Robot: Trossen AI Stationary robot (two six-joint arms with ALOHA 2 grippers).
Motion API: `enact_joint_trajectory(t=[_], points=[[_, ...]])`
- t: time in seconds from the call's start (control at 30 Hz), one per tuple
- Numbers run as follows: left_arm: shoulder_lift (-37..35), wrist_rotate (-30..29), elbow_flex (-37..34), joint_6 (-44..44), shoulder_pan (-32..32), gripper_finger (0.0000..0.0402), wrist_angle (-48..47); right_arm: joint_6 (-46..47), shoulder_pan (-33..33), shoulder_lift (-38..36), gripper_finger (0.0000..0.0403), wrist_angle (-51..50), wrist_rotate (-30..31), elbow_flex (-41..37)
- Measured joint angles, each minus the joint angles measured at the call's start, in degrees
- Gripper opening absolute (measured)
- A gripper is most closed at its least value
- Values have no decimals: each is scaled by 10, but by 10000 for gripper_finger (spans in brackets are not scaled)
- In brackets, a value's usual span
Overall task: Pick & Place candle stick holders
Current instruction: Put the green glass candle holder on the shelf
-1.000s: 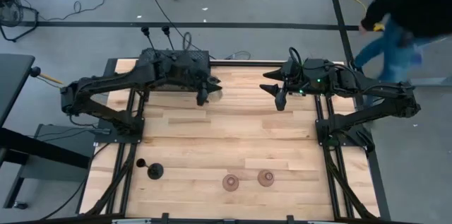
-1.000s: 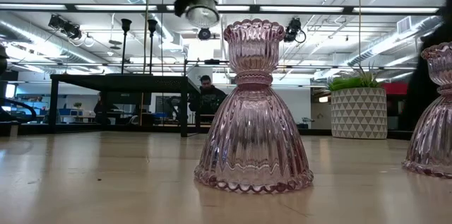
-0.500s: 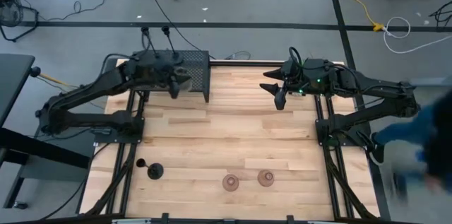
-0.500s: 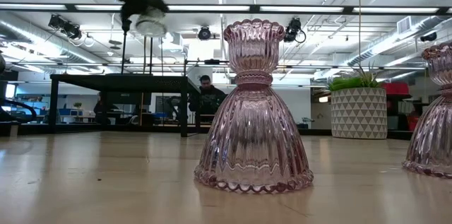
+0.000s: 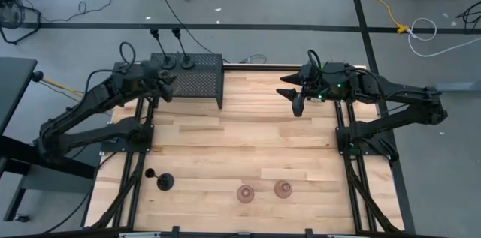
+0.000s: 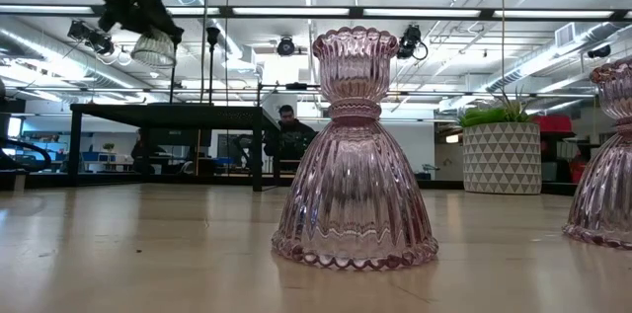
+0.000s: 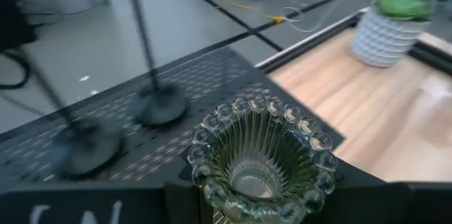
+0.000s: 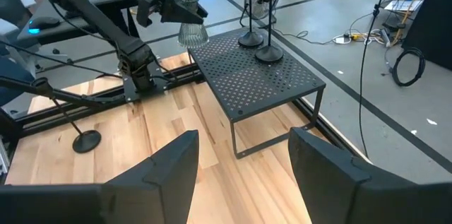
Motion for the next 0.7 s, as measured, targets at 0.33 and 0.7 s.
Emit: enact_joint_trajectory(t=[0.33, 0.7], points=[[-33, -68, -30, -25, 19, 126, -30, 0, 0, 0, 220, 0, 0, 0], [-32, -104, -77, -37, 35, 126, -9, 0, 0, 0, 220, 1, 0, 0]])
